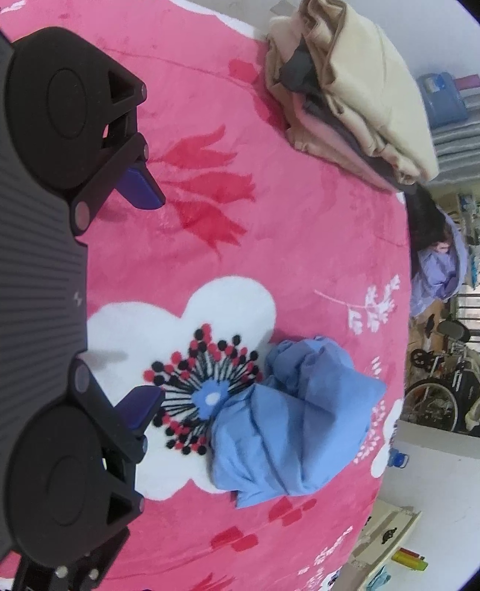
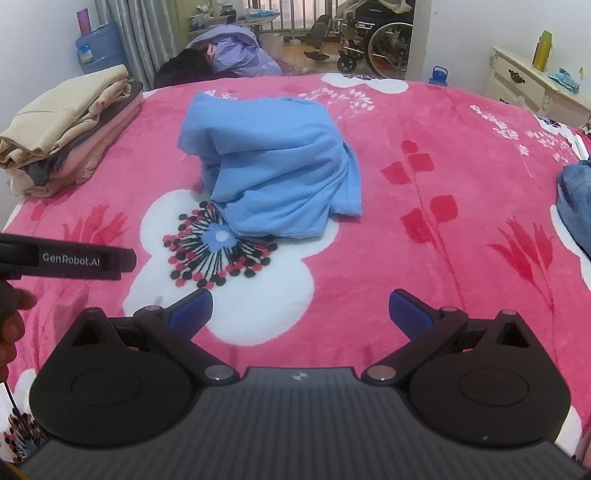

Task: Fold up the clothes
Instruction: 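Move both grippers toward the crumpled light-blue T-shirt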

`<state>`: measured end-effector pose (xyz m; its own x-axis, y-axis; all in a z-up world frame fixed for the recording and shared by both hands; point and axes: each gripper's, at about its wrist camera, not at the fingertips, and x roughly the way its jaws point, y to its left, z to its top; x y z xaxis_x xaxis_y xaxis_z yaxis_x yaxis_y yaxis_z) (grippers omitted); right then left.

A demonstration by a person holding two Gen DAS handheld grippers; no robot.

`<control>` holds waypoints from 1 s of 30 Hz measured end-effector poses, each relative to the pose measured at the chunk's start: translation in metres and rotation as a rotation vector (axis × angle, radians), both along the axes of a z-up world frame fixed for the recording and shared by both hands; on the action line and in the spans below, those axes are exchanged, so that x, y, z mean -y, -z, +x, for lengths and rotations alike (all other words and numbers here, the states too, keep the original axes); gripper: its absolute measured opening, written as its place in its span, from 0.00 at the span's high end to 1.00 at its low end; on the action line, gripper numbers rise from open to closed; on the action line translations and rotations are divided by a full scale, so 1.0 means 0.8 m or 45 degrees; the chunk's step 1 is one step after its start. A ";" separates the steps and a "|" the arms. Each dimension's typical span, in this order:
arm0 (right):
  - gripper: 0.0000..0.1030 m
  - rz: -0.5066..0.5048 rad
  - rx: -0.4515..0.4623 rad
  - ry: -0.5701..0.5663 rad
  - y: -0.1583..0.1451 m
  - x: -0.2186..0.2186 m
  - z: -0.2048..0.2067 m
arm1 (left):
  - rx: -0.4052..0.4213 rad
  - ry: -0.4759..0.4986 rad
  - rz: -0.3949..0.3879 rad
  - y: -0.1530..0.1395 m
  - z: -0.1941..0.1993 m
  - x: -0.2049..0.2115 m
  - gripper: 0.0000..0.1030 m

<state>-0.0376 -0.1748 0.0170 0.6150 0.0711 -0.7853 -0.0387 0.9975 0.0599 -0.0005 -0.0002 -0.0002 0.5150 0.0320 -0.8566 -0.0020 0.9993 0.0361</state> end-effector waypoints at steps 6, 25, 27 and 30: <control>0.01 0.001 0.014 -0.012 -0.002 0.015 0.003 | -0.080 -0.021 -0.059 0.006 -0.001 0.001 0.01; 0.01 0.001 0.046 -0.030 -0.004 0.019 0.007 | -0.011 -0.005 0.004 0.008 0.000 -0.007 0.01; 0.01 -0.001 0.051 -0.033 -0.005 0.021 0.008 | -0.007 0.047 0.031 0.009 0.000 0.000 0.01; 0.01 0.000 0.063 -0.038 -0.006 0.028 0.011 | -0.042 0.066 0.018 0.014 0.003 0.001 0.01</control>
